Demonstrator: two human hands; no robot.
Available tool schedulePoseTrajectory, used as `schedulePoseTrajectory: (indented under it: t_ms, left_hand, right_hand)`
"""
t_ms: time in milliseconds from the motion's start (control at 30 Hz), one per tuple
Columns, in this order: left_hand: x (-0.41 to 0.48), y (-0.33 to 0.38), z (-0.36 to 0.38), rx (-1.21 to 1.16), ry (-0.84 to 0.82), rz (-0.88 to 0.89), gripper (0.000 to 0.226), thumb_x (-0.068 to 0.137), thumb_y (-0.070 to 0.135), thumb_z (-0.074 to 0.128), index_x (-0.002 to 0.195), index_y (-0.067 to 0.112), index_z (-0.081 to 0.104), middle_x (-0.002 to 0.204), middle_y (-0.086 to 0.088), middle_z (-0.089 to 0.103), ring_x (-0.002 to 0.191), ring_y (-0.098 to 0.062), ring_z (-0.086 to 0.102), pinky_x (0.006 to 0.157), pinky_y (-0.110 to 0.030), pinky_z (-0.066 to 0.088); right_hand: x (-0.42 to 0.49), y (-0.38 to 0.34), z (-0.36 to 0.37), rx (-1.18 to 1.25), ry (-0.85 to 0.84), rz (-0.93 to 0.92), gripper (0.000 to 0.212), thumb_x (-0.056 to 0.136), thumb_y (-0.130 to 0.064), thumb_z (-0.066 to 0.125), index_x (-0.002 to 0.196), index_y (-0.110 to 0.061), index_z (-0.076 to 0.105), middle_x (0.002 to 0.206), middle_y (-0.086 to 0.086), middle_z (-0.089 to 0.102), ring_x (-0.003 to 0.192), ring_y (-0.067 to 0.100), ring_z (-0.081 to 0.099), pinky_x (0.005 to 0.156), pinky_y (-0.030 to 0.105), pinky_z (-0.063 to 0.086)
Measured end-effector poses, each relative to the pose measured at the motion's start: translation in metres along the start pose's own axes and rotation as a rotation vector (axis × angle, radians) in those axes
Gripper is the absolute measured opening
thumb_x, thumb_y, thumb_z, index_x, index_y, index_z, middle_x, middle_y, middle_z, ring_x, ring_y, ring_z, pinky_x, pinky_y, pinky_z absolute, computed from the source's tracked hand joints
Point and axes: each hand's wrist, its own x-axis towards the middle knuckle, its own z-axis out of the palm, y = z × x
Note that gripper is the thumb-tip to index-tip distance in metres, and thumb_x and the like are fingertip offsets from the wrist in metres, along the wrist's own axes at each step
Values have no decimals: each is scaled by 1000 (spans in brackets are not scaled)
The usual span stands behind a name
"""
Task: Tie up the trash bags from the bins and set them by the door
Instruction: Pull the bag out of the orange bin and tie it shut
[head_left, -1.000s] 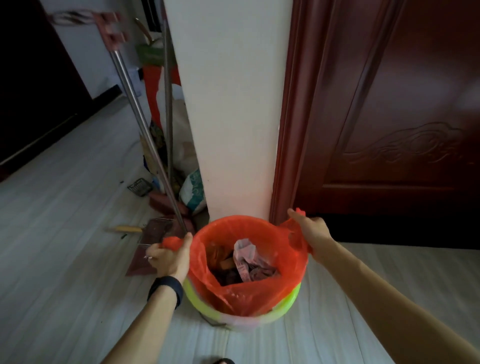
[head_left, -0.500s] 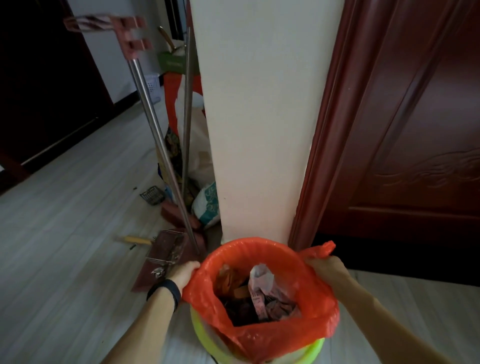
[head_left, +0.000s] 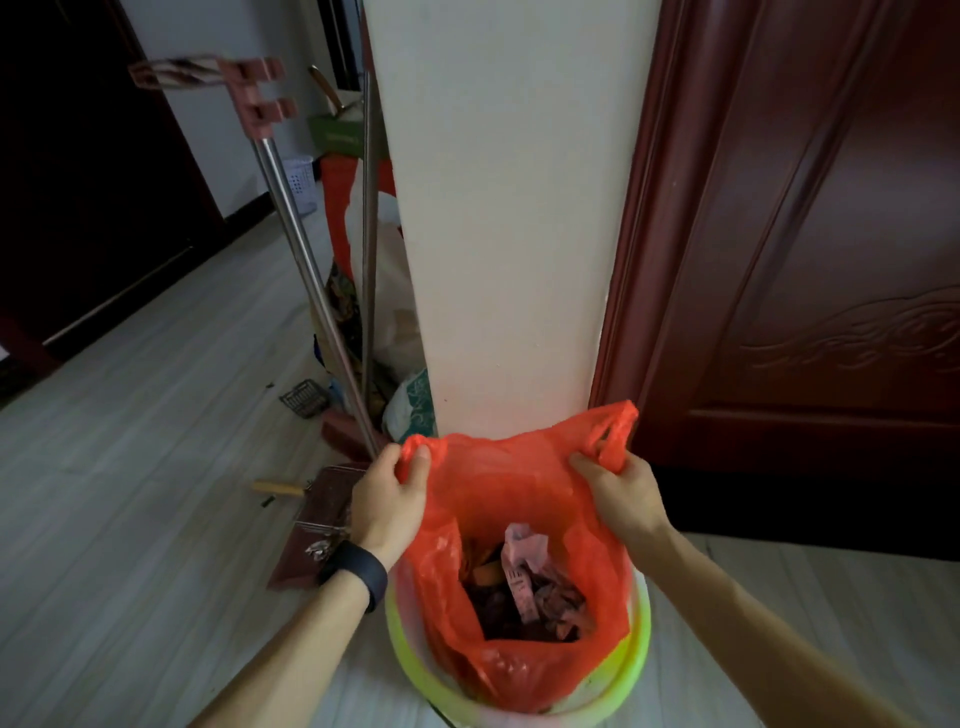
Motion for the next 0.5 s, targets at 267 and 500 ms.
schedulePoseTrajectory:
  t_ms: [267,500]
  left_hand:
    - [-12,81,-53,131,-349,-38,26,91,40,61,80,17,68,70,1,72,51,-16,65,49,-29,54]
    - [-30,142,-72,-320,-688,-240,22,87,19,72,99,1,72,78,-6,74,62,-14,68,54,-23,51]
  right_hand:
    - [-51,-50,-15,-614,-183,-293,38,84,-39,65,117,-23,57,106,5,67,100,29,66,82,32,49]
    - [-77,-69,-1,-455,-530,-229,29,71,-50,81,87,-27,70,76,-10,67,63,2,61,59,20,50]
